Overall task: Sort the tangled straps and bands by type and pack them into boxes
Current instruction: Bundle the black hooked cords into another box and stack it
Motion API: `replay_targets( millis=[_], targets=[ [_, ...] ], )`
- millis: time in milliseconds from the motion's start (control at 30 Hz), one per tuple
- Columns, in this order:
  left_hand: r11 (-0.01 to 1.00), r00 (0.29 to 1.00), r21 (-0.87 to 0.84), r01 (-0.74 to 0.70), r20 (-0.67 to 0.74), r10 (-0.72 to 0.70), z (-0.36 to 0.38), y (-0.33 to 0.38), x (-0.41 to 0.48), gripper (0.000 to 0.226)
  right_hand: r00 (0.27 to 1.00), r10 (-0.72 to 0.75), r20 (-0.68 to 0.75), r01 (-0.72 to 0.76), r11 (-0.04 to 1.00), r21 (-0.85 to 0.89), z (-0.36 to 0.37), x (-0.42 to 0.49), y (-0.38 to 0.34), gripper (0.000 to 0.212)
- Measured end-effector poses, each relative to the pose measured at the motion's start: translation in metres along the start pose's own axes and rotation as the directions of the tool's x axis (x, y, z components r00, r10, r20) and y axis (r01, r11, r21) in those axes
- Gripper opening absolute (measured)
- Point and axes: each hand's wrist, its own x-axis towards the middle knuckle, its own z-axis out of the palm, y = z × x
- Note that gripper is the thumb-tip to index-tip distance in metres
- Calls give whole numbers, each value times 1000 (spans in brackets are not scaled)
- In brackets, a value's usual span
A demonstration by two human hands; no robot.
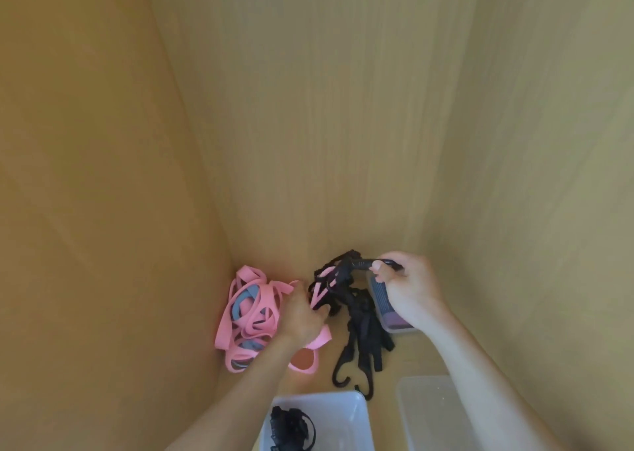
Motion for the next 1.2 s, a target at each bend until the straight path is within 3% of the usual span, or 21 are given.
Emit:
replay_targets(
  millis=[67,200,500,600,667,800,900,967,1067,1200],
  targets=[
    [995,1000,103,3,24,-6,-4,-7,10,14,1000,-4,4,4,998,60,-6,2,-3,22],
    [962,1000,274,-3,-18,9,-19,-23,16,24,1000,-7,2,7,987,164,-16,5,-10,22],
    [965,966,131,227,-161,-205,-71,-42,27,20,996,-65,-62,82,942,324,-34,22,-35,22],
    [955,951,87,285,-152,-270,-76,-38,25,33,994,-75,-79,99,927,361,-38,28,-47,23],
    [966,951,56,252,-201,-236,-75,-25,19,39,993,-81,-85,108,916,387,-41,30,-55,23],
    [979,955,200,28,-296,33,-70,12,15,55,991,-103,-88,131,900,416,-48,38,-72,21],
    [982,976,11,-187,-112,187,-74,56,15,69,986,-134,-98,163,893,420,-53,45,-85,21],
    [965,970,-118,-234,39,240,-76,81,15,77,981,-161,-105,190,885,425,-57,48,-95,20],
    [944,942,-176,-277,142,303,-76,108,12,95,973,-197,-124,232,862,452,-65,52,-111,21],
    [929,899,-292,-227,304,315,-71,127,8,62,962,-238,-132,272,849,452,-72,59,-129,22]
  ],
)
